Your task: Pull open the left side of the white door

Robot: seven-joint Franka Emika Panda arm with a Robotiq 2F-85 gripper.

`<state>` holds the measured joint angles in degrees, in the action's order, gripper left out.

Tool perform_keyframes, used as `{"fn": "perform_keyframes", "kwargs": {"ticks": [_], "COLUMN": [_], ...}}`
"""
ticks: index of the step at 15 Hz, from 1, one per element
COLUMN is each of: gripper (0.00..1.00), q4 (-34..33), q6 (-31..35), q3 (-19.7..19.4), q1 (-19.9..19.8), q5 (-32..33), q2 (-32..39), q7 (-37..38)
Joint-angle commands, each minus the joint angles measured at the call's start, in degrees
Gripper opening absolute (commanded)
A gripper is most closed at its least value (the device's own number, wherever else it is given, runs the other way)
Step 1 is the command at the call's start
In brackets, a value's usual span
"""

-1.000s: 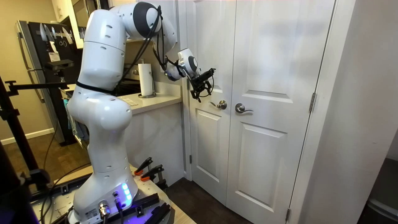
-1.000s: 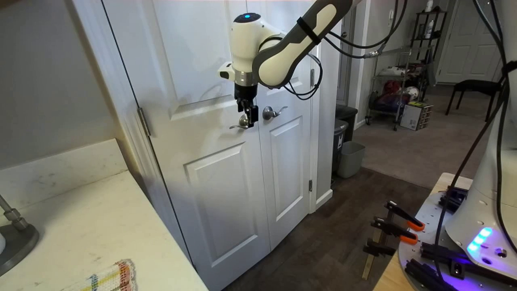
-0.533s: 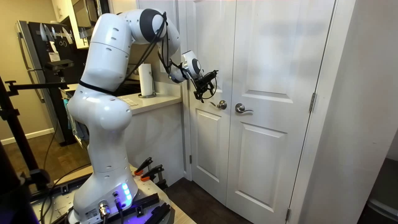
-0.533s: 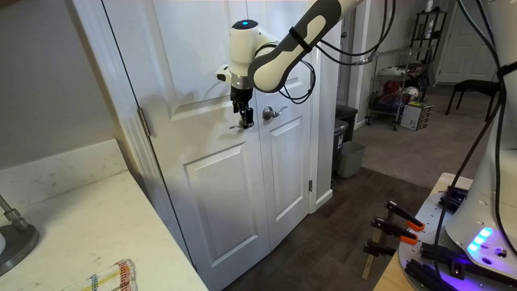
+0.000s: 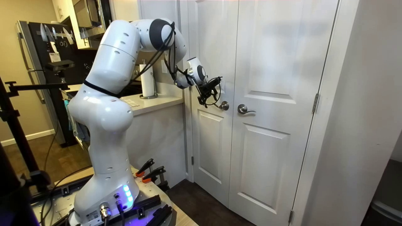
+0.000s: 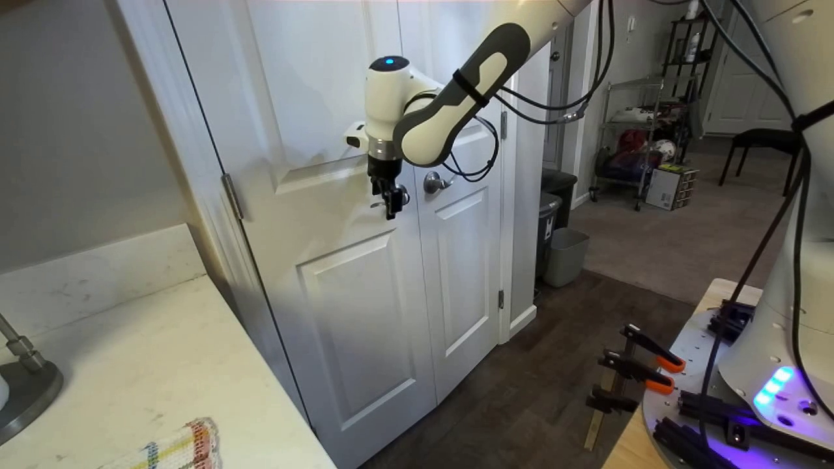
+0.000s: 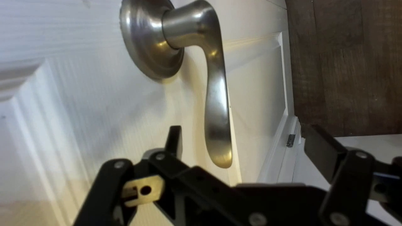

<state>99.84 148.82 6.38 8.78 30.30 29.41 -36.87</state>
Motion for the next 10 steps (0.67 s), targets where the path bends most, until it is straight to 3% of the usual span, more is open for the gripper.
{"fn": "perform_keyframes", "kwargs": {"ticks": [1,10], "gripper": [1.00,1.00], "q4": [-0.8,1.1], "q6": [2.1,0.0], "q3": [0.3,0.6], "q1": [-0.8,-0.5], "q5": [-0.8,-2.4], "q2": [1.8,0.6], "q7": [-2.0,-0.3]}}
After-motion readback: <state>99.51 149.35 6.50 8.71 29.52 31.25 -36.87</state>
